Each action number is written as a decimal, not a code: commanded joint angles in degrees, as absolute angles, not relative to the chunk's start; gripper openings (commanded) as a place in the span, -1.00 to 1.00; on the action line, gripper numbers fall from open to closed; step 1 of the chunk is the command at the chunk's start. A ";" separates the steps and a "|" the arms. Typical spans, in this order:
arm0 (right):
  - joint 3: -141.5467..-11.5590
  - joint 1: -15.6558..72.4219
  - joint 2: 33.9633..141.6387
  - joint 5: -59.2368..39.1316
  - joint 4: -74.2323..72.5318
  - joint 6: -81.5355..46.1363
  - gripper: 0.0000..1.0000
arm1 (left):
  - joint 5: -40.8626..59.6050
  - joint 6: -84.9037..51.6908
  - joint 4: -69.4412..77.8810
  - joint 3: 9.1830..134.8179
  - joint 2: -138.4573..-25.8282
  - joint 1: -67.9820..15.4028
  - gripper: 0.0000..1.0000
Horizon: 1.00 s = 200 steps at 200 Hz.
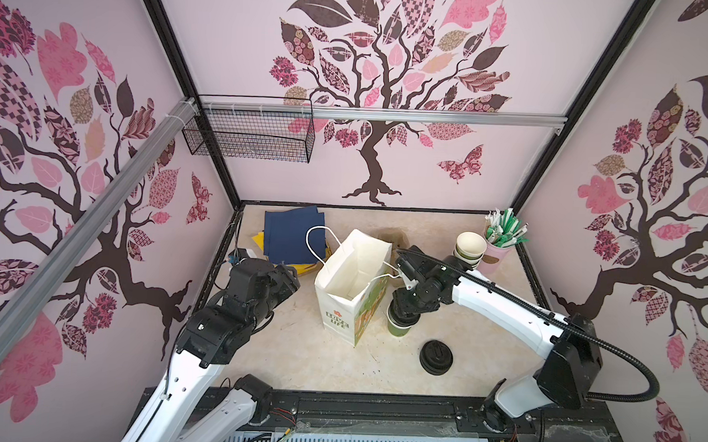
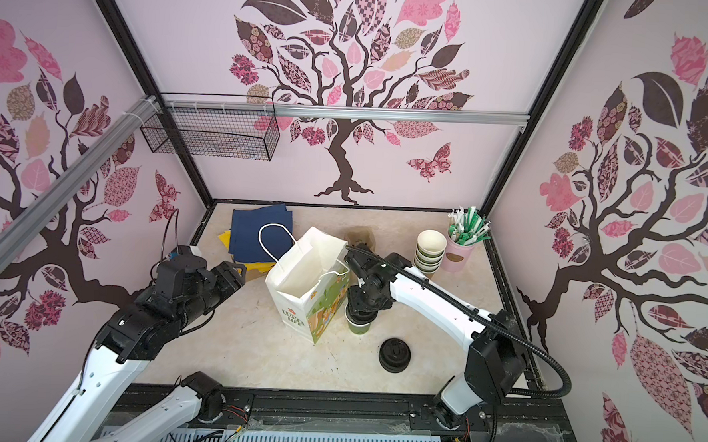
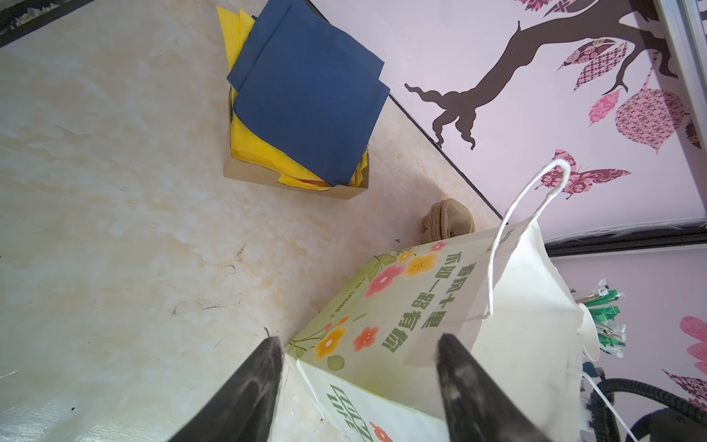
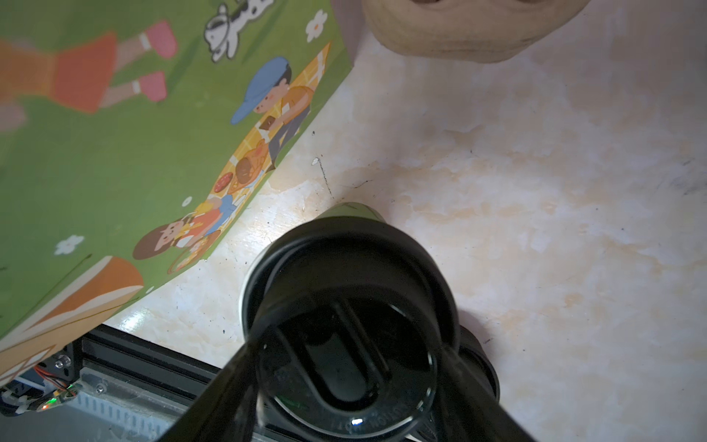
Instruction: Pack the takeout coffee
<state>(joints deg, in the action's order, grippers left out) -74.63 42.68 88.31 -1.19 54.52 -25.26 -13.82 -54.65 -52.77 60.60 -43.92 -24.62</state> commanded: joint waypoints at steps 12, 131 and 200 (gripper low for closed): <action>-76.43 43.07 85.95 -2.54 54.23 -24.45 0.35 | -13.64 -54.43 -51.99 59.13 -43.61 -24.30 0.36; -75.57 44.60 87.82 -1.41 55.05 -23.55 0.36 | -13.62 -54.36 -51.99 59.33 -43.86 -24.31 0.36; -74.89 44.70 88.77 -1.41 54.81 -23.12 0.36 | -13.62 -54.39 -52.02 59.26 -43.77 -24.39 0.36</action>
<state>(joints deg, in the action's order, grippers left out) -74.61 44.25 88.03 -1.74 54.11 -23.90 -13.61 -54.65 -52.64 60.60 -44.07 -24.62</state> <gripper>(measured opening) 0.687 0.680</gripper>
